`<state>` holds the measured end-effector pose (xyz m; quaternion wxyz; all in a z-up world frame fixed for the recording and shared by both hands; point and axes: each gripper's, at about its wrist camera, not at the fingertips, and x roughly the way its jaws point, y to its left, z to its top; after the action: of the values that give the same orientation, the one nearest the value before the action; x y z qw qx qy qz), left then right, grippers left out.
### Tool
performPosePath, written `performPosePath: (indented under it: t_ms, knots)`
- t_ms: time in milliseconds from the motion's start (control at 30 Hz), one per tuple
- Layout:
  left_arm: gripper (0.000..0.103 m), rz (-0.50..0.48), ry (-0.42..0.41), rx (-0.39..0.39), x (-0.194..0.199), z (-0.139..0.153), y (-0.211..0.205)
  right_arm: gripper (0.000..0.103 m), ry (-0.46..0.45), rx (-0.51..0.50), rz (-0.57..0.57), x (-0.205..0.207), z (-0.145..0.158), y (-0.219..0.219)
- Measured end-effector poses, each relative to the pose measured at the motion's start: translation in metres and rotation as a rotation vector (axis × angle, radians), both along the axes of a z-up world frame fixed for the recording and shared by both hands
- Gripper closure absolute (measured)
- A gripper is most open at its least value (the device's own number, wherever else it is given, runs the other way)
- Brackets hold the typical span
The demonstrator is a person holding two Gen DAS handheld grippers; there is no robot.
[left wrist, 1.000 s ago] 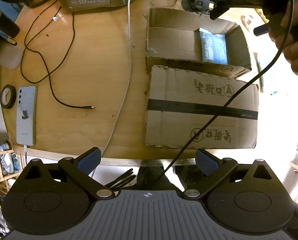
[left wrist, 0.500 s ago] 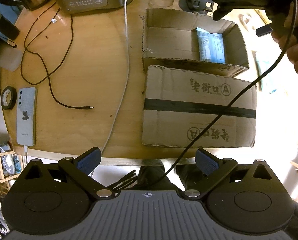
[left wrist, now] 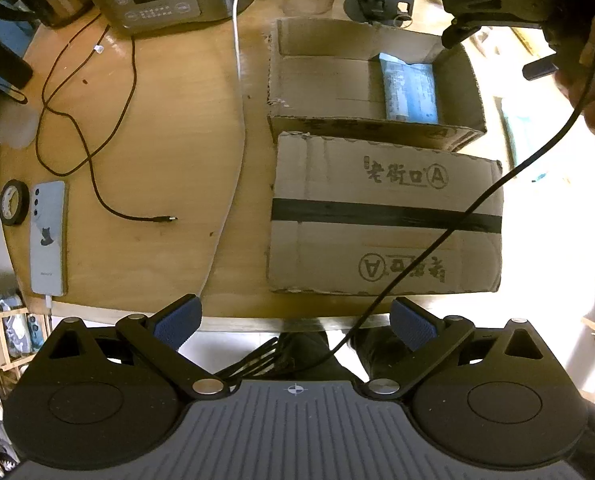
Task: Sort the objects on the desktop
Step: 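Raise the right tool out of the box toward the second blue packet, then lower the open right gripper over the second blue packet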
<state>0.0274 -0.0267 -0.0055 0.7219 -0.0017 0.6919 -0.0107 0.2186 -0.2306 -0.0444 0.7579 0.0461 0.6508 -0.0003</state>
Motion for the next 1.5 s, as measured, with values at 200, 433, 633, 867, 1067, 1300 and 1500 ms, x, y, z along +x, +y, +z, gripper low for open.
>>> performPosePath:
  t_ms: [200, 433, 633, 867, 1067, 1300, 1500]
  knots:
    - [0.0, -0.01, 0.001, 0.001, -0.001, 0.0, -0.007, 0.0, 0.007, -0.011, -0.013, -0.008, -0.003, -0.009]
    - [0.0, -0.017, 0.001, 0.001, -0.001, 0.002, -0.013, 0.0, 0.009, -0.02, -0.029, -0.01, -0.004, -0.025]
    - [0.0, -0.026, 0.003, 0.002, -0.003, 0.002, -0.019, 0.0, 0.011, -0.024, -0.047, -0.013, -0.004, -0.041]
    - [0.0, -0.034, 0.002, 0.009, -0.004, 0.003, -0.026, 0.0, 0.014, -0.029, -0.061, -0.016, -0.005, -0.061]
    - [0.0, -0.043, 0.001, 0.011, -0.006, 0.004, -0.033, 0.0, 0.02, -0.037, -0.071, -0.018, -0.006, -0.075]
    - [0.0, -0.049, 0.0, 0.013, -0.007, 0.004, -0.04, 0.0, 0.023, -0.038, -0.078, -0.019, -0.008, -0.087]
    - [0.0, -0.048, 0.003, 0.017, -0.008, 0.003, -0.046, 0.0, 0.025, -0.037, -0.082, -0.02, -0.009, -0.097]
